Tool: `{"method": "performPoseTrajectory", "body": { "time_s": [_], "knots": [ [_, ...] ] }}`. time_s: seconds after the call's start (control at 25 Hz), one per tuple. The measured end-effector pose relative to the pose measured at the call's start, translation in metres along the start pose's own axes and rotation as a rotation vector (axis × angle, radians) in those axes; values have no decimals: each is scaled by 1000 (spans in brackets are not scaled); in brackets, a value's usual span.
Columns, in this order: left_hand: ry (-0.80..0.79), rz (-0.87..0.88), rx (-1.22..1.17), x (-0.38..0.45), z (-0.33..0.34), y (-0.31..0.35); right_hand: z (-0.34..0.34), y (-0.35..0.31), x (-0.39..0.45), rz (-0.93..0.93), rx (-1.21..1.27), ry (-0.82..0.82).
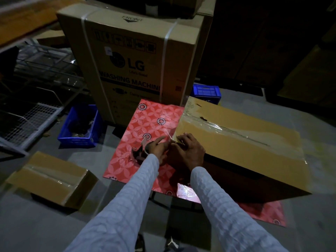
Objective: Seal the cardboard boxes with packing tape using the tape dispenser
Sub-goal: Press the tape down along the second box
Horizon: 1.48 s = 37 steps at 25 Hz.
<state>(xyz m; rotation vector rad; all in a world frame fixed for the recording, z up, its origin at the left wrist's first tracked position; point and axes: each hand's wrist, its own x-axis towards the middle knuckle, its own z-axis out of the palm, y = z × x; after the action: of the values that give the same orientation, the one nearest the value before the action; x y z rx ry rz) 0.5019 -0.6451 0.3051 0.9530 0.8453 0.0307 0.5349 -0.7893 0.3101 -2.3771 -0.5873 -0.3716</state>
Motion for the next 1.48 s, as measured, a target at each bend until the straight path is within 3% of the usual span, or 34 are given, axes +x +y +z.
{"method": "performPoseTrajectory", "body": {
  "time_s": [0.12,0.28,0.4,0.72,1.0,1.08,1.24,1.36,1.48],
  "knots": [
    [27,-137,-49,2,4,-6,1,1,0,2,4,0],
    [199,88,146,-4,22,13,2,3,0,2,12,-21],
    [181,183,80,2,17,23,1,4,0,-12,6,-23],
    [47,335,354,7,3,32,0,2,0,-7,-10,-35],
    [140,217,276,7,12,6,-1,1,0,-15,-10,-48],
    [106,152,215,-1,16,3,-1,0,-1,-16,1,-41],
    [44,5,313,2,8,10,-1,-2,-3,3,-9,-31],
    [-3,7,410,2,14,14,0,-4,-6,13,-5,-47],
    [-9,18,270,7,29,22,1,0,-6,-2,12,-58]
  ]
}}
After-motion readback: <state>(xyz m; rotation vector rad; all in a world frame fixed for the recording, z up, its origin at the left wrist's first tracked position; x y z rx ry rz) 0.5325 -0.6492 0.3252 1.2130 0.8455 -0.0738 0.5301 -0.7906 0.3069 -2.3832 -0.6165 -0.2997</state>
